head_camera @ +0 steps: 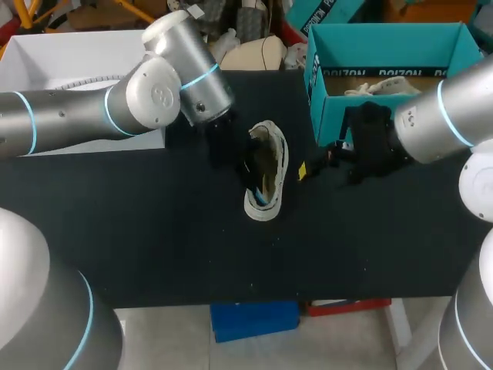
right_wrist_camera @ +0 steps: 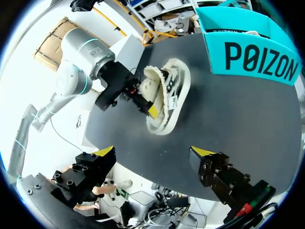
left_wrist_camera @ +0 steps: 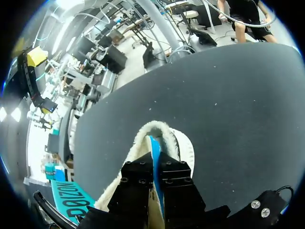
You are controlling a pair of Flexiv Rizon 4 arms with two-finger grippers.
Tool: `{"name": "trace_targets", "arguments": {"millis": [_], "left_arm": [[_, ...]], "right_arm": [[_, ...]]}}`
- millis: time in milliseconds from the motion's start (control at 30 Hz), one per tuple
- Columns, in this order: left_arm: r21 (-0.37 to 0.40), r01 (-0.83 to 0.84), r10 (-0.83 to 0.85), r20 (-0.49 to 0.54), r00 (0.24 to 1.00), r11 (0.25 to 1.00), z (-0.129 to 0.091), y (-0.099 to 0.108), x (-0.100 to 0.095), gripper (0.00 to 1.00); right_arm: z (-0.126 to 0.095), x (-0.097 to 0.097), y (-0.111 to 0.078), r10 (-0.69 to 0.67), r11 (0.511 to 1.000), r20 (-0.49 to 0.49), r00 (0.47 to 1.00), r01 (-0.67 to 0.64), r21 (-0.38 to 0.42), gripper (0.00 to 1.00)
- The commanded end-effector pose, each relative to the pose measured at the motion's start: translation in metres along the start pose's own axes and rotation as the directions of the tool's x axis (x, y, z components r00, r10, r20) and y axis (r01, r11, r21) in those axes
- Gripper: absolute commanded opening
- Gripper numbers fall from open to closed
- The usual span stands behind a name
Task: Take the shoe out of the shoebox, open the shoe tongue, remove and reinsert the insole, then place the shoe into the shoebox
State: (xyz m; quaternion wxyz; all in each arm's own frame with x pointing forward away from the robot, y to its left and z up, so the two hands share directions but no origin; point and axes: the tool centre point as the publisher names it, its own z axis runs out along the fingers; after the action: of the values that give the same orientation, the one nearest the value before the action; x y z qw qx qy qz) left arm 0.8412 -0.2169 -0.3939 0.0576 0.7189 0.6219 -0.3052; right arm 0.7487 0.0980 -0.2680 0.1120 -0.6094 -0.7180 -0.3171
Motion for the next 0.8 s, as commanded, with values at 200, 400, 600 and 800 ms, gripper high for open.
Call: {"name": "trace_targets", "arguments": {"millis": [200, 400, 600, 800], "left_arm": [[0.015, 0.044, -0.042, -0.159, 0.986, 0.999, 0.008, -0.009, 0.003, 0.29], [0.085, 0.106, -0.091, -0.162, 0.983, 0.991, -0.015, -0.027, 0.001, 0.95], [0.049, 0.079, -0.072, -0.138, 0.988, 0.996, -0.036, -0.034, -0.01, 0.47], [-0.117, 0.03, -0.052, -0.19, 0.98, 0.993, -0.032, -0.027, -0.012, 0.0]], "right_arm": [[0.001, 0.001, 0.0, 0.001, 1.0, 0.003, 1.0, -0.001, 0.0, 1.0], [0.001, 0.001, 0.0, 0.001, 1.0, 0.003, 1.0, -0.001, 0.0, 1.0], [0.001, 0.001, 0.0, 0.001, 1.0, 0.003, 1.0, -0.001, 0.0, 1.0], [0.001, 0.001, 0.0, 0.001, 1.0, 0.003, 1.0, -0.001, 0.0, 1.0]]}}
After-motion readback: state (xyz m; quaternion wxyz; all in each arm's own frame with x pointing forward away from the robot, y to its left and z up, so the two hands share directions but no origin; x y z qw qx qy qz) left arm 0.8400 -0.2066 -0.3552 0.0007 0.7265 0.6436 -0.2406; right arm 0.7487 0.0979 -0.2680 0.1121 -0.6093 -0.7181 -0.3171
